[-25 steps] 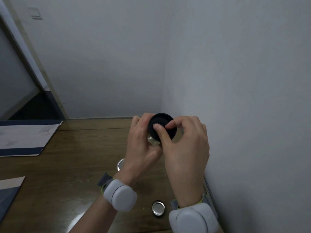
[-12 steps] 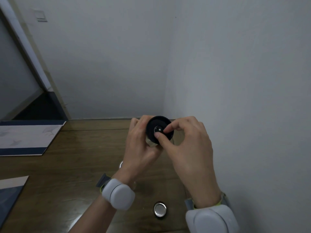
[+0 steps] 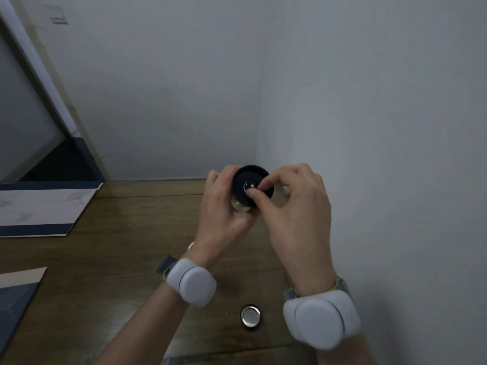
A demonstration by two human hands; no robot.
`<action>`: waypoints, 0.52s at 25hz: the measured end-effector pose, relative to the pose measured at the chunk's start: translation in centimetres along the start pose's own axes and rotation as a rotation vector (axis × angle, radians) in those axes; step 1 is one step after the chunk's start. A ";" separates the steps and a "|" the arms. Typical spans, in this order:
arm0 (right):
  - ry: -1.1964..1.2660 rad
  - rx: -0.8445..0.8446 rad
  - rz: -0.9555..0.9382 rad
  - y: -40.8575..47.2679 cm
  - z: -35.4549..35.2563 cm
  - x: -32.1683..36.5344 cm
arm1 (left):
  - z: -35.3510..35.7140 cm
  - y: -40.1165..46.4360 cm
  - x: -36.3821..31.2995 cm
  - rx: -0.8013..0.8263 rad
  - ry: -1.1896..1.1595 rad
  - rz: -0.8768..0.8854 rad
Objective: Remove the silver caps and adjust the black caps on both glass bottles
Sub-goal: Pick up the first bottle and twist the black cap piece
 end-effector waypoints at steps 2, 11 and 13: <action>0.009 0.001 0.013 0.2 0.2 0.0 | 0.0 0.4 0.0 -0.001 -0.003 -0.003; 0.022 -0.066 0.070 0.2 -0.8 -0.4 | 0.5 0.8 -0.7 -0.014 -0.005 0.045; 0.032 -0.055 0.066 0.2 -0.8 -0.3 | 0.5 0.7 -0.8 -0.019 -0.006 0.053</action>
Point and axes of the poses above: each hand's wrist, its own y-axis towards the middle knuckle, its own z-axis out of the palm, x = y × z, the point moved 7 cm from there along y, towards the middle knuckle, and after that the axes turned 5 degrees about -x, right-handed, at the moved point
